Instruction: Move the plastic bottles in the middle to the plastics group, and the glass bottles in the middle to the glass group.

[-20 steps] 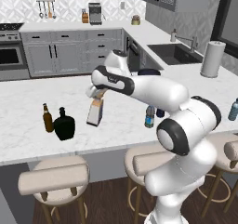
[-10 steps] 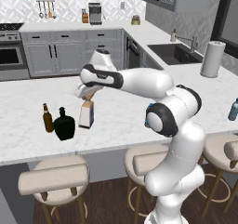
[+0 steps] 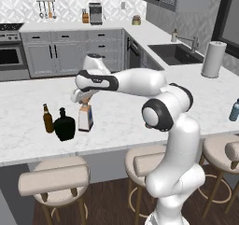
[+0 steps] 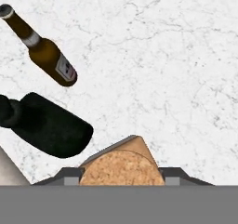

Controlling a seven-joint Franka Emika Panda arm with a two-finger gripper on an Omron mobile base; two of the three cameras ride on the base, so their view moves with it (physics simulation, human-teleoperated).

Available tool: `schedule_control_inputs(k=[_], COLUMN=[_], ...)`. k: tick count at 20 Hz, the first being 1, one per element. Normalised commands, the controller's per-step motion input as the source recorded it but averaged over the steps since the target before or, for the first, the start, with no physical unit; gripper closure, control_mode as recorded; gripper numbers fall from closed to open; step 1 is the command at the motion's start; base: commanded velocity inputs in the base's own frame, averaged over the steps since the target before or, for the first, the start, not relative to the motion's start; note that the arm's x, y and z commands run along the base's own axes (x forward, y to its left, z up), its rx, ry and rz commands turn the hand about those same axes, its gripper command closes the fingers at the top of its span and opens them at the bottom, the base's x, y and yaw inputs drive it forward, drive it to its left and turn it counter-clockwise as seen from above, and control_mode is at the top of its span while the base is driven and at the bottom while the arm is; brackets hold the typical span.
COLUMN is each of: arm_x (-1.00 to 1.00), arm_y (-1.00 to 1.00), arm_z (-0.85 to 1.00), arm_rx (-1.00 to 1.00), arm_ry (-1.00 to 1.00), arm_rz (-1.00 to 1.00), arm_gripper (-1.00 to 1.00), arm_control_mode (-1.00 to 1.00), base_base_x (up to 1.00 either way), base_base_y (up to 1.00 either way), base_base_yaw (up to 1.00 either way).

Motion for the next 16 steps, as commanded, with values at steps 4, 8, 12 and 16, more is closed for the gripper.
schedule_control_inputs(k=[4, 8, 12, 16], arm_x=[0.0, 0.0, 0.0, -0.32], arm_y=[0.0, 0.0, 0.0, 0.0], arm_z=[-0.25, 0.0, 0.09, 0.72], arm_rx=[0.0, 0.0, 0.0, -0.01], arm_ry=[0.0, 0.0, -0.06, -0.11], arm_rz=[0.0, 0.0, 0.0, -0.07], arm_gripper=[1.0, -1.0, -1.0, -1.0], arm_control_mode=[-1.0, -1.0, -1.0, -1.0], base_base_x=[0.0, 0.0, 0.0, 0.0], base_base_y=[0.0, 0.0, 0.0, 0.0], base_base_yaw=[0.0, 0.0, 0.0, 0.0])
